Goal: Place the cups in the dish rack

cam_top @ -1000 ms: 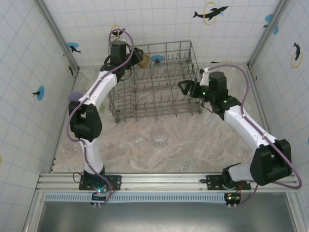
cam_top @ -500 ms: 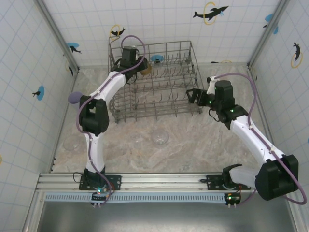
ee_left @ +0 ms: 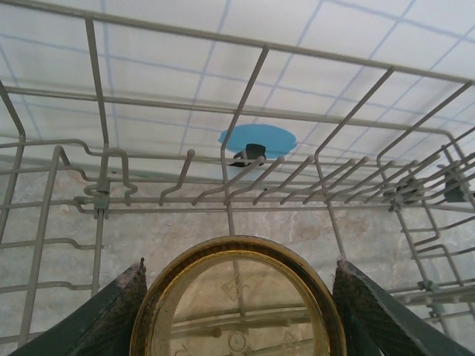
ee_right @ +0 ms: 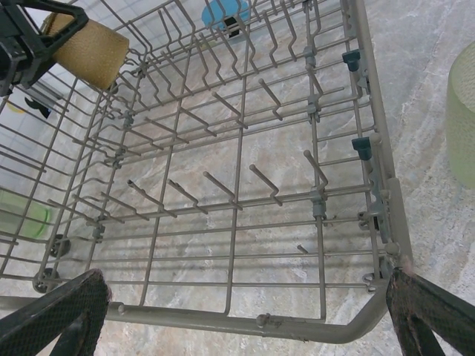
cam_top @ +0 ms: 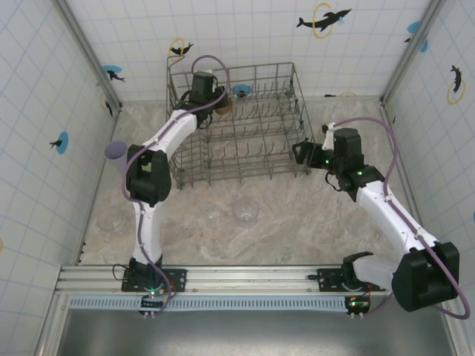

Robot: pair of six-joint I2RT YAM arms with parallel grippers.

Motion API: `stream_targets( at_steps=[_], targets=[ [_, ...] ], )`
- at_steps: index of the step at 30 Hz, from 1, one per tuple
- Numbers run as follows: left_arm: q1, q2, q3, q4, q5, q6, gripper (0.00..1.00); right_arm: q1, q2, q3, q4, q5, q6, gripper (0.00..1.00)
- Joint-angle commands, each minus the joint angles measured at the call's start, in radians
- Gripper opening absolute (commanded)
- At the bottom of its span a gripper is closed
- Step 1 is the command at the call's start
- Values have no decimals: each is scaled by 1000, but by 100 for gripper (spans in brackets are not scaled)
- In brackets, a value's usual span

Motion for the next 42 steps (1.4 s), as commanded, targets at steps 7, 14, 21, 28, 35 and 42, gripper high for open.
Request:
stream_targets(
  at_steps=[7, 14, 21, 28, 35, 42],
  targets=[
    [-20, 57, 45, 29, -3, 32, 0, -2, -33, -1, -55, -20, -2, 99],
    [-22, 62, 45, 14, -64, 83, 0, -1, -42, -8, -65, -23, -1, 99],
    [-45, 84, 43, 8, -145, 196, 0, 2, -37, -7, -93, -13, -7, 99],
    [-110, 125, 50, 19, -257, 248, 0, 4, -39, -8, -104, -12, -13, 99],
    [-112, 170, 46, 41, -302, 245, 0, 4, -45, -19, -103, -8, -14, 99],
    [-111, 169, 32, 56, -274, 227, 12, 9, -43, -30, -93, -18, -2, 99]
  ],
)
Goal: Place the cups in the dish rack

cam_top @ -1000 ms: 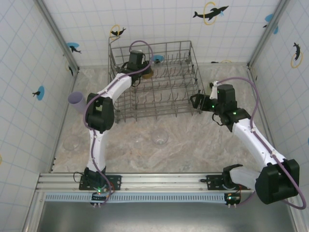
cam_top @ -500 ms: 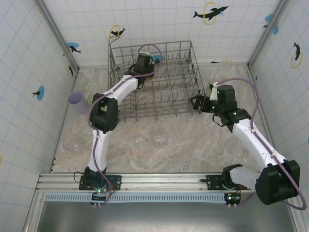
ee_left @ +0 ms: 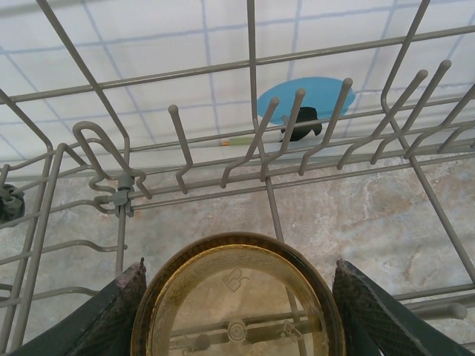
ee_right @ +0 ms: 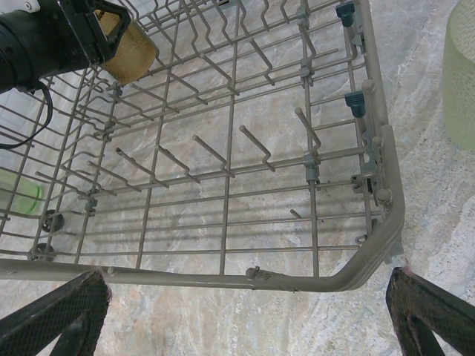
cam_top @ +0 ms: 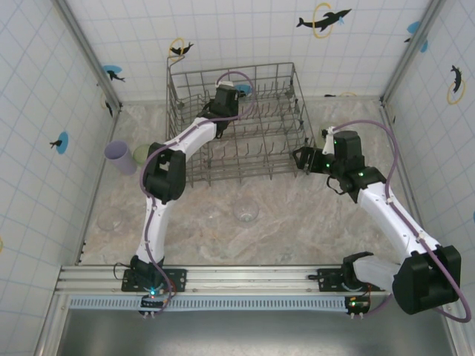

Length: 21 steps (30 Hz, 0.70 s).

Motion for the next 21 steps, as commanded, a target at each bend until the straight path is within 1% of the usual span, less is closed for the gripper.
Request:
stream_targets(
  at_steps=[1, 3, 4, 7, 14, 15, 17, 19, 20, 21],
  targets=[
    [-8, 37, 0, 1, -1, 1, 9, 9, -25, -30, 1, -6, 2, 99],
    [-8, 32, -3, -3, -40, 13, 1, 11, -26, -32, 0, -5, 3, 99],
    [-8, 29, -4, -4, -54, 25, 0, 12, -28, -33, 0, -6, 6, 99],
    [-8, 22, -8, -7, -88, 46, 0, 14, -28, -36, 4, -3, 5, 99],
    [-8, 32, -23, -10, -108, 50, 0, 18, -21, -38, 9, -6, 7, 99],
    [-8, 37, -23, -10, -112, 47, 3, 20, -20, -38, 8, -5, 7, 99],
    [-8, 44, -26, -11, -100, 43, 25, 22, -19, -37, 8, -5, 8, 99],
    [-8, 49, -28, -10, -84, 32, 36, 23, -21, -36, 5, -3, 8, 99],
    [-8, 50, -26, -14, -82, 18, 45, 22, -22, -37, 3, -2, 7, 99],
    [-7, 48, -21, -24, -84, -8, 57, 23, -22, -36, 2, -3, 8, 99]
  ],
)
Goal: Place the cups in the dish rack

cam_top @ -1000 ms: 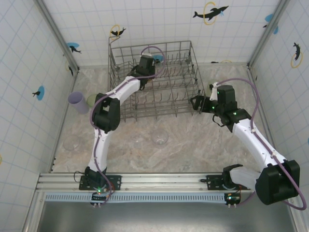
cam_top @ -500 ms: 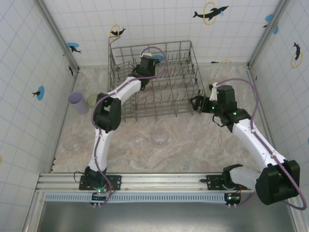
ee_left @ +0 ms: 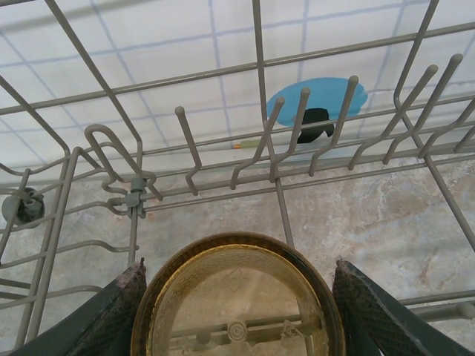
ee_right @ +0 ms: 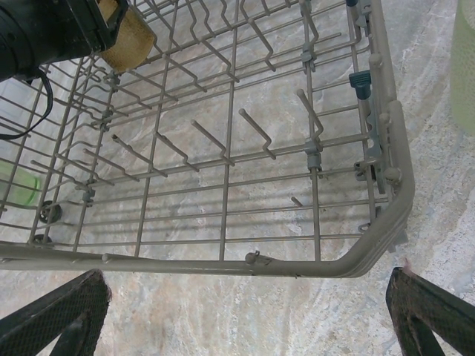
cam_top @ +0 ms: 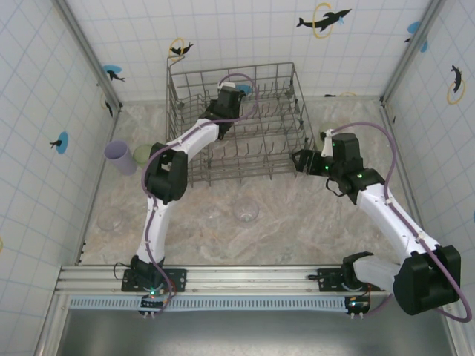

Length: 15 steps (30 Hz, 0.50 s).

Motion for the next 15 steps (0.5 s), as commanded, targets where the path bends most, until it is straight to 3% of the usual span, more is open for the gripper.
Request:
stream_targets(
  at_steps=[1, 4, 8, 15],
  targets=[
    [6, 34, -16, -46, -7, -56, 64, 10, -18, -14, 1, -1, 3, 99],
    [5, 8, -25, -40, 18, -103, 78, 8, -17, -7, -1, 0, 5, 99],
    [5, -50, -25, -28, 4, -110, 89, 11, -18, 5, -7, -4, 6, 99],
    [5, -113, -32, -25, 23, -123, 97, 13, -25, 19, -17, -7, 8, 99]
  ],
)
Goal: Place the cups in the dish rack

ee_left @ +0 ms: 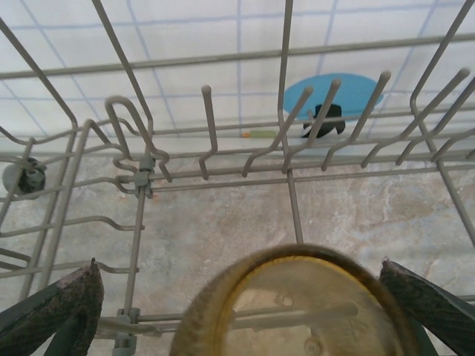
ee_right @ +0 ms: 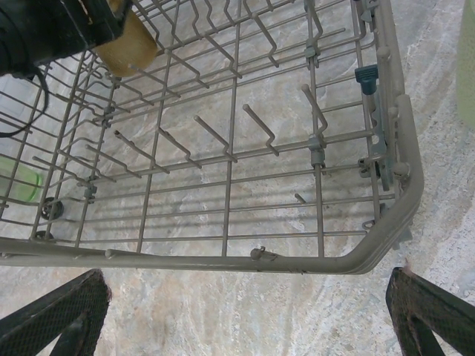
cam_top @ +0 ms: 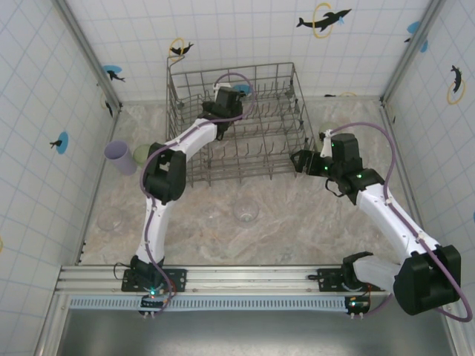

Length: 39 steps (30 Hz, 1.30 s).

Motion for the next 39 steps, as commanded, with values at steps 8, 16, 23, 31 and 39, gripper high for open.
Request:
stream_targets(
  at_steps=[8, 16, 23, 31, 39],
  targets=[
    [-2, -151, -39, 0, 33, -27, 97, 11, -38, 29, -14, -17, 18, 99],
    [-2, -235, -76, -16, 48, -65, 97, 13, -62, 38, -24, -21, 34, 99],
    [-2, -351, -149, -36, 97, -94, 97, 14, -56, 85, -55, -21, 43, 99],
    [-2, -500, -284, -63, 146, -110, 97, 14, -15, 186, -125, 16, 18, 99],
    [-2, -644, -470, -48, 192, -132, 97, -9, 35, 312, -196, 109, -21, 99]
  ],
)
